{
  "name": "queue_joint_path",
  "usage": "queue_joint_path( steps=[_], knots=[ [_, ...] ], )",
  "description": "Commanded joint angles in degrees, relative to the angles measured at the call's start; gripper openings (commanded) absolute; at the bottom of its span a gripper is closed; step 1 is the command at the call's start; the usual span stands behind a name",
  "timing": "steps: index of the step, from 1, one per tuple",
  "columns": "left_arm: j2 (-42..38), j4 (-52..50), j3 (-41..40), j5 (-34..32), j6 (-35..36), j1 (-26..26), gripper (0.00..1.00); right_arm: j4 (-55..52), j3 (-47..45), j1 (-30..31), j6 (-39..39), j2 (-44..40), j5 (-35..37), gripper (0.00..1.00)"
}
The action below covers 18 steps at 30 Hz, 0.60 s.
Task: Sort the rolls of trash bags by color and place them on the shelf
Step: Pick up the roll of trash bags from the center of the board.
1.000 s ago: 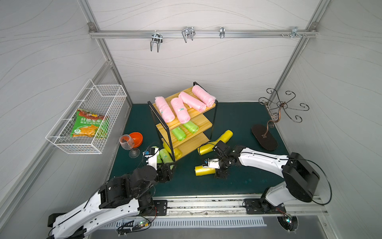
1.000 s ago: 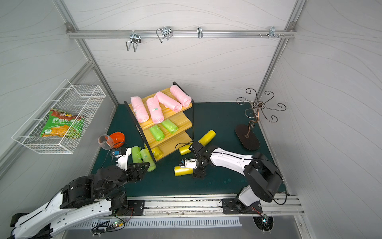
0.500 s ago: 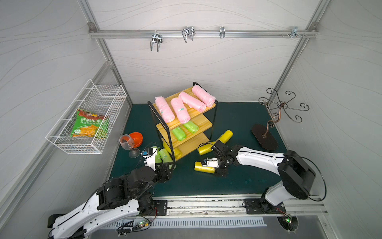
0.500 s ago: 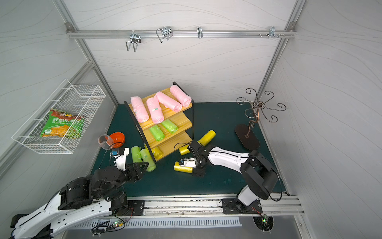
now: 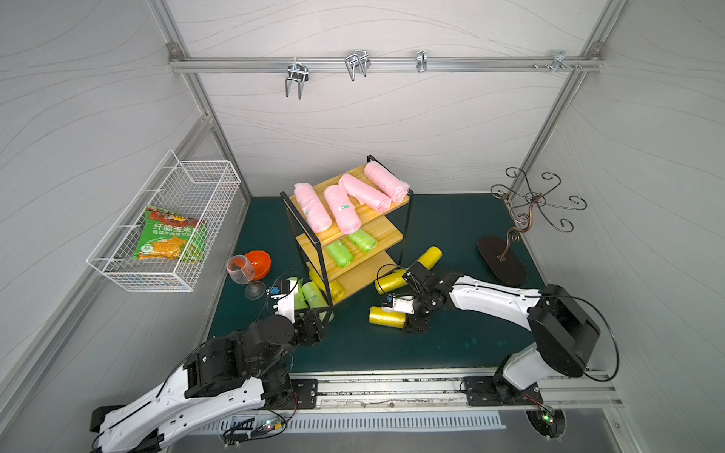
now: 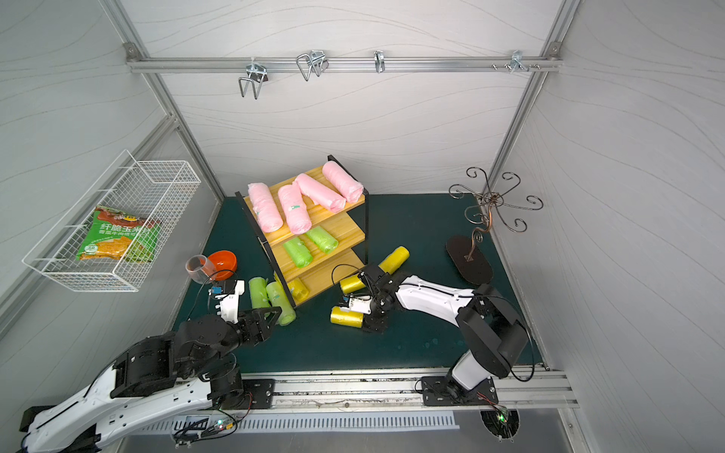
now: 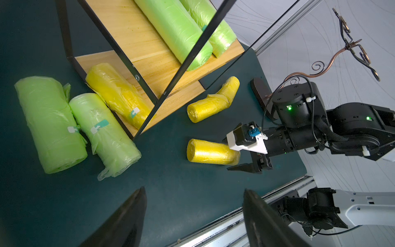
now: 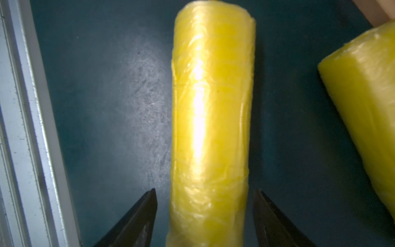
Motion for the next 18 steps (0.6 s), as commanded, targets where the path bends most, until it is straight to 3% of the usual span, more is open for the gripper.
queue_joint_path(
  steps=[1, 13, 18],
  knots=[
    [-0.3, 0.6, 0.1, -0.8, 0.0, 0.0, 0.75, -0.3, 0.6, -0.4, 2.0, 1.4, -3.1, 0.73],
    [-1.1, -0.1, 0.1, -1.1, -0.1, 0.0, 0.74, -2.5, 1.1, -0.9, 4.8, 5.7, -5.1, 0.65],
    [-1.2, -0.1, 0.1, -1.2, -0.2, 0.0, 0.71, -3.0, 1.6, -1.2, 5.7, 5.5, -5.8, 0.53]
  ],
)
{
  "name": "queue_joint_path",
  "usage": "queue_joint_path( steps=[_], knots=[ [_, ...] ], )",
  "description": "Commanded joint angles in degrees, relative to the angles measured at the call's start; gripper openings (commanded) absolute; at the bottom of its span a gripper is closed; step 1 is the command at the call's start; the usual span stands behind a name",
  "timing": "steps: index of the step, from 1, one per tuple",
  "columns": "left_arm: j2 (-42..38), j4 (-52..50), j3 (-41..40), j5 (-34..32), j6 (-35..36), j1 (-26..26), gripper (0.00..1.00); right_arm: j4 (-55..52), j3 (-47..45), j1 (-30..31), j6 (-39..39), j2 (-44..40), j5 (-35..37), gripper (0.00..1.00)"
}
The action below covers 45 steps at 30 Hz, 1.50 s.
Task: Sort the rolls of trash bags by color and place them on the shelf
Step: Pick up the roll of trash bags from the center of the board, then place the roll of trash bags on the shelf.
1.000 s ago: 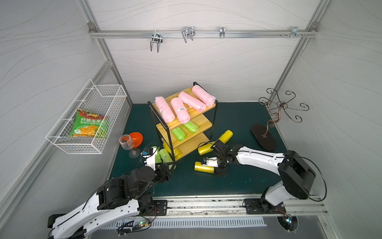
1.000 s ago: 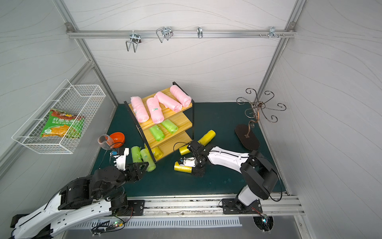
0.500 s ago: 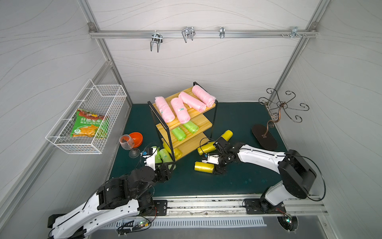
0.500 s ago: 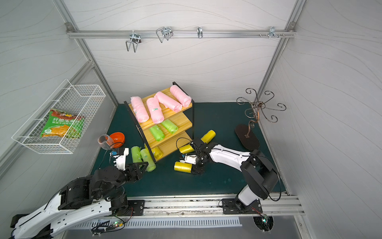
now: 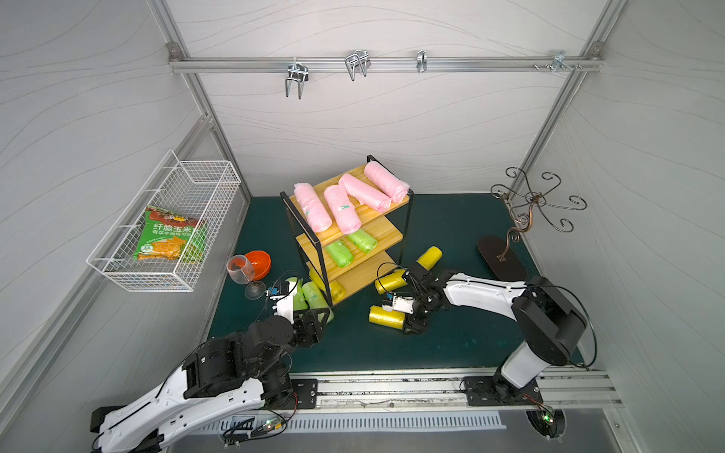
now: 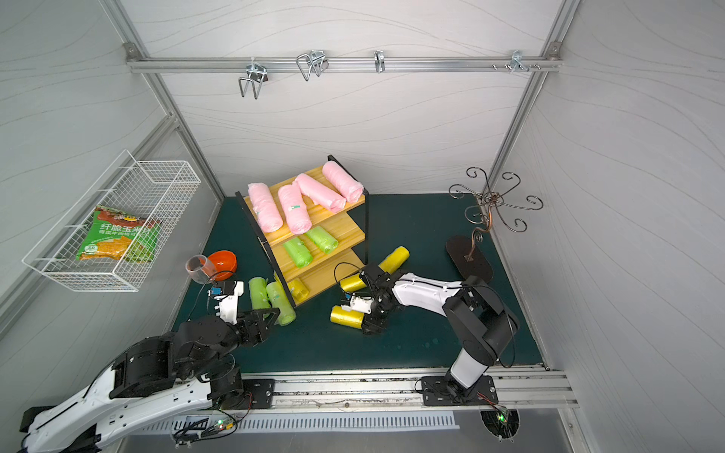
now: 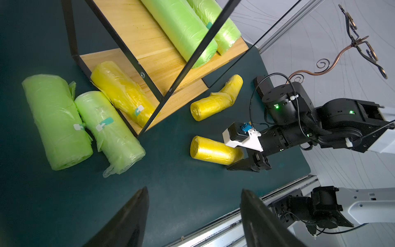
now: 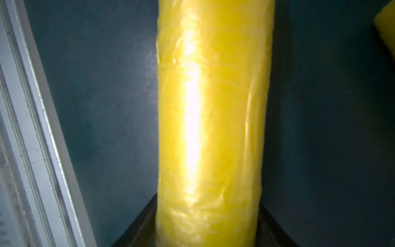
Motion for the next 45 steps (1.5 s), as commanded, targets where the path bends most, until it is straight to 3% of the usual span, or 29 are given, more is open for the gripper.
queue_joint_path(
  steps=[1, 3, 8, 9, 17, 20, 24, 31, 37, 41, 42, 45],
  knots=[
    [-0.5, 1.3, 0.2, -1.0, -0.1, 0.0, 0.71, -2.3, 1.4, -0.4, 1.3, 0.5, -2.1, 0.5],
    [-0.6, 1.3, 0.1, -1.1, -0.1, 0.0, 0.7, -2.4, 1.5, -0.5, 1.5, 0.5, -2.2, 0.41],
    [-1.0, 0.8, 0.3, -1.4, -0.2, 0.0, 0.65, -4.0, 2.9, -0.6, 3.1, 0.6, -2.5, 0.03],
    [-1.1, 0.8, 0.3, -1.4, -0.2, 0.0, 0.65, -4.4, 3.3, -0.5, 3.7, 0.3, -2.6, 0.0],
    [-1.4, 0.9, 0.4, -2.1, -0.3, 0.0, 0.6, -1.9, 5.0, 0.7, 13.8, -7.4, -12.8, 0.0],
    [-1.1, 1.6, 0.2, -1.9, -0.3, 0.0, 0.59, 3.4, 4.0, 2.1, 23.4, -9.1, -17.1, 0.0],
    [-0.4, 1.7, 0.5, -1.7, -0.3, 0.0, 0.59, 19.5, -2.3, 2.7, 37.1, -11.3, -27.3, 0.0],
    [-1.4, -0.7, 1.5, -2.4, -0.5, 0.0, 0.59, 46.5, -14.1, 1.1, 54.4, -16.1, -33.0, 0.0],
    [-3.0, -1.1, 1.0, -3.2, -1.3, 0.0, 0.58, 68.7, -15.2, 1.2, 73.2, -9.5, -36.5, 0.0],
    [-3.4, -1.6, 1.4, -3.2, -1.7, 0.0, 0.58, 104.8, -18.3, 0.8, 93.8, 1.2, -35.5, 0.0],
    [-3.4, -1.9, 1.5, -3.2, -1.8, 0.0, 0.58, 105.5, -17.6, 0.7, 97.5, 3.8, -35.0, 0.0],
    [-3.5, -2.5, 2.1, -3.4, -1.7, 0.0, 0.57, 105.6, -15.4, 3.1, 96.5, 7.3, -35.4, 0.0]
  ],
)
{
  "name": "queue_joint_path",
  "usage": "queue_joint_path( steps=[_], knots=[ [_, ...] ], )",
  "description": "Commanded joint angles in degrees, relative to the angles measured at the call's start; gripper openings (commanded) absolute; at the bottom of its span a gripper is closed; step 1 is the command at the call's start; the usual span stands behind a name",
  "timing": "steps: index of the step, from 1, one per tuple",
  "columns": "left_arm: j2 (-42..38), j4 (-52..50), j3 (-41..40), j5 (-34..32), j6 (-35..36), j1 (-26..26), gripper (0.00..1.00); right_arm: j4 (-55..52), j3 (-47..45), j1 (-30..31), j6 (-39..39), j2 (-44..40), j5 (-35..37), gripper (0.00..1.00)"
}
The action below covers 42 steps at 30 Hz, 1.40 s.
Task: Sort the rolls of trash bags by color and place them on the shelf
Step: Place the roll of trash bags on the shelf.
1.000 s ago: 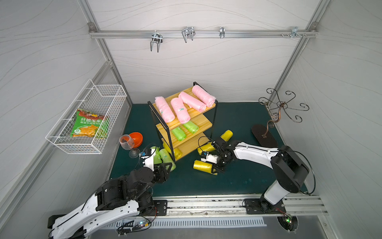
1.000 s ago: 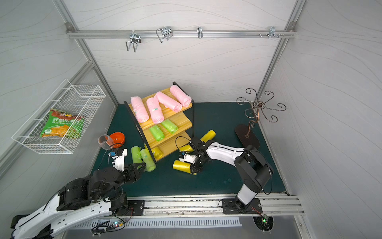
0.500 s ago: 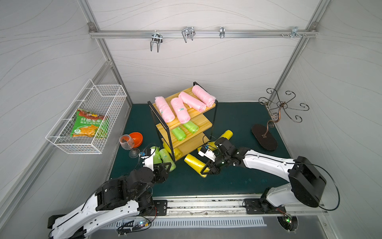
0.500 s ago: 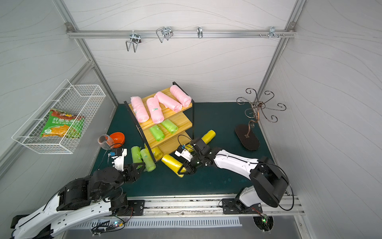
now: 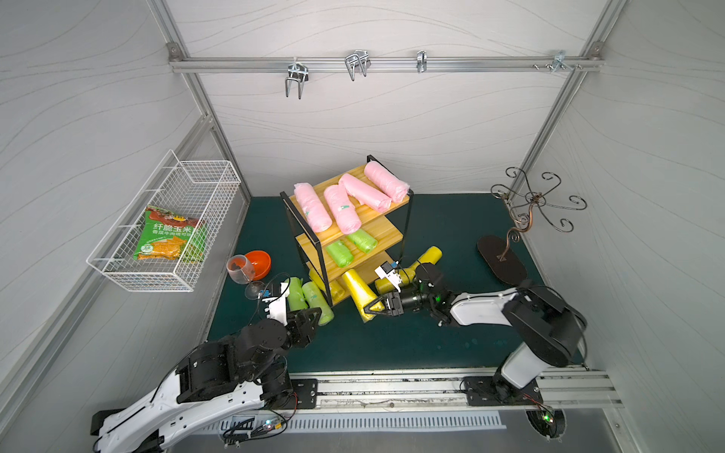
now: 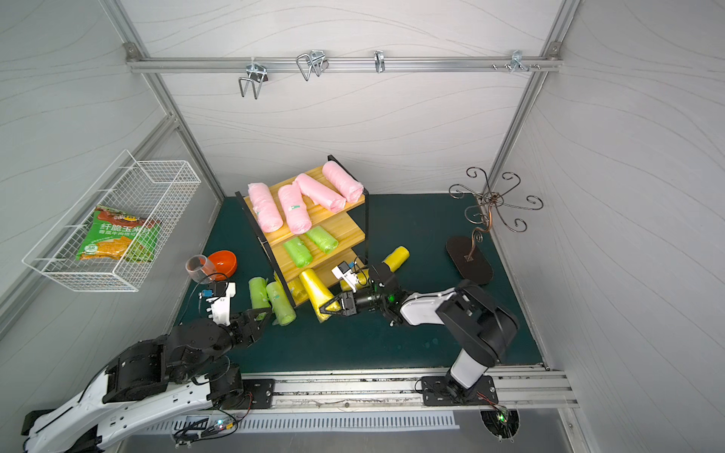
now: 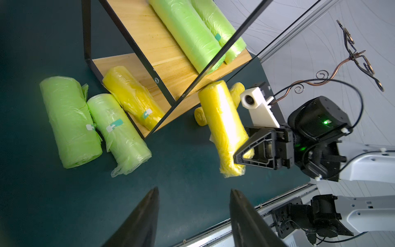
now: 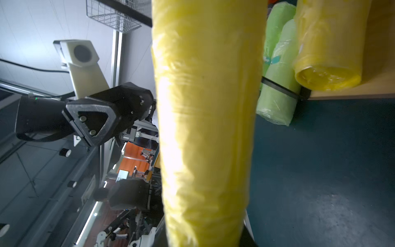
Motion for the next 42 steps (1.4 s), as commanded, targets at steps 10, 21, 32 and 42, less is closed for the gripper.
queue_joint_path(
  steps=[10, 21, 32, 42],
  knots=[
    [-1.0, -0.9, 2.4, -1.5, -0.5, 0.0, 0.57, 14.4, -2.3, 2.6, 4.1, -0.6, 0.7, 0.0],
    [-1.1, -2.2, 3.0, -2.0, -0.4, 0.0, 0.57, 1.7, -3.0, 3.0, -0.3, -1.0, -0.9, 0.0],
    [-0.6, -3.6, 4.6, -2.1, -0.3, 0.0, 0.57, 14.3, 3.1, 1.3, 10.9, 8.8, 0.8, 0.0],
    [-1.8, -3.5, 3.2, -2.1, -1.3, 0.0, 0.56, 14.0, 1.1, -0.5, 10.9, 8.4, 1.2, 0.0]
  ],
)
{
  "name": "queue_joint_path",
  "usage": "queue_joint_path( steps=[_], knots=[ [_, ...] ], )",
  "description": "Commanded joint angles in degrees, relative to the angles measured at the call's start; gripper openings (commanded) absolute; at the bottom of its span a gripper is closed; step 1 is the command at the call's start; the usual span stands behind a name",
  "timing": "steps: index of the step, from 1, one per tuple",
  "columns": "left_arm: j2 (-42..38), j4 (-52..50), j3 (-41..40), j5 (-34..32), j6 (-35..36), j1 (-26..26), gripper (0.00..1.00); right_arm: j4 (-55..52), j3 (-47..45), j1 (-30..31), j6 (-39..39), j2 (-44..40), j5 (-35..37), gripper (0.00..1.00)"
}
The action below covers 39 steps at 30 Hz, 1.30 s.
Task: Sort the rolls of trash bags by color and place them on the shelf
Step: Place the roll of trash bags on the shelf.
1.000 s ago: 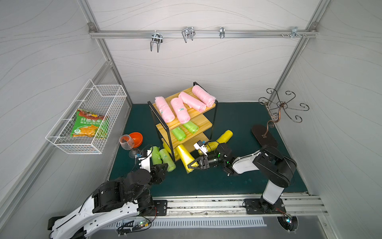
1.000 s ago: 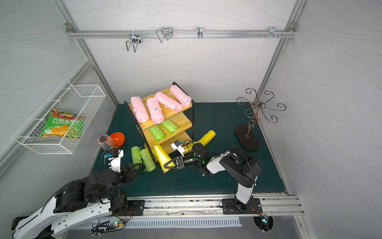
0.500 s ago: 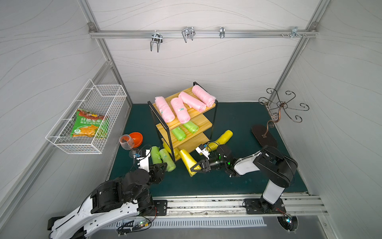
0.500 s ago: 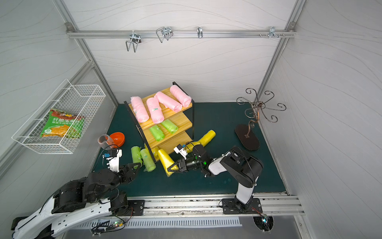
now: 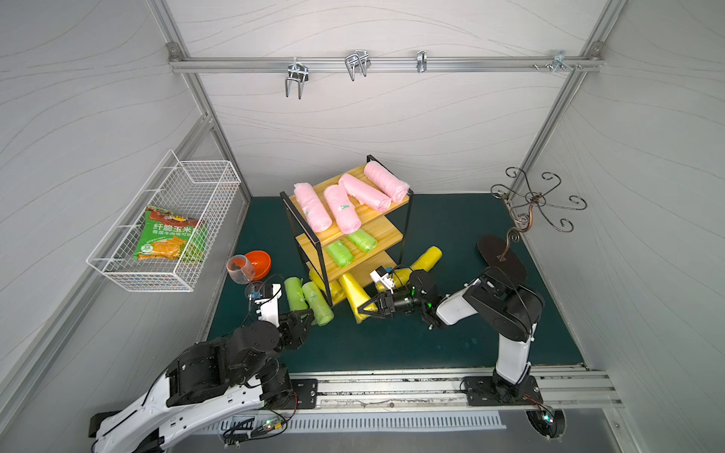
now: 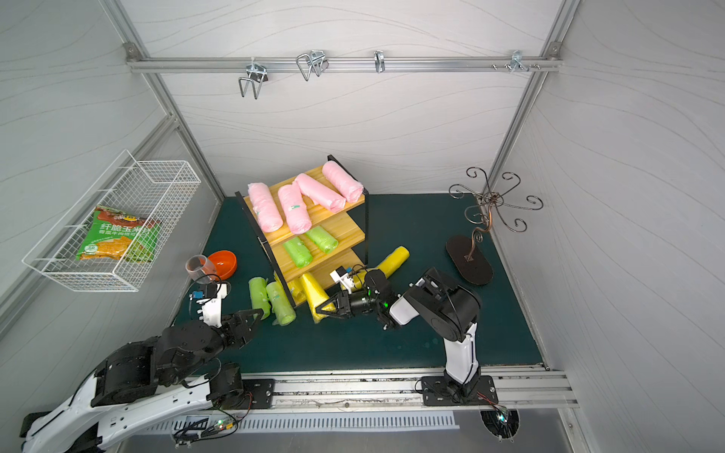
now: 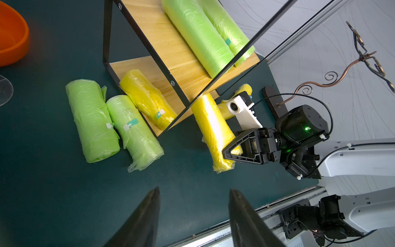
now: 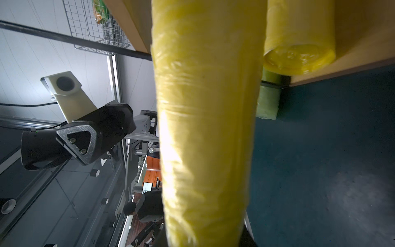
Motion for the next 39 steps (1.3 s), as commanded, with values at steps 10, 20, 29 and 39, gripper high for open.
queue_joint_path(
  steps=[10, 20, 29, 39],
  knots=[
    [0.5, 2.1, 0.8, -0.4, -0.4, 0.0, 0.56, 3.9, 9.9, -0.7, 4.6, 3.6, -0.1, 0.0],
    [-0.1, 1.5, 0.5, -0.6, -0.7, 0.0, 0.56, 4.1, 15.5, -1.3, 7.1, 8.3, 1.3, 0.0],
    [-0.4, 1.1, 0.4, -0.7, -0.7, 0.0, 0.56, 4.5, 21.9, -1.5, 9.6, 13.6, 0.8, 0.0],
    [-1.8, 0.6, 0.0, -0.8, -1.0, 0.0, 0.56, 4.5, 24.8, -4.8, 9.7, 18.0, -0.9, 0.0]
  ],
)
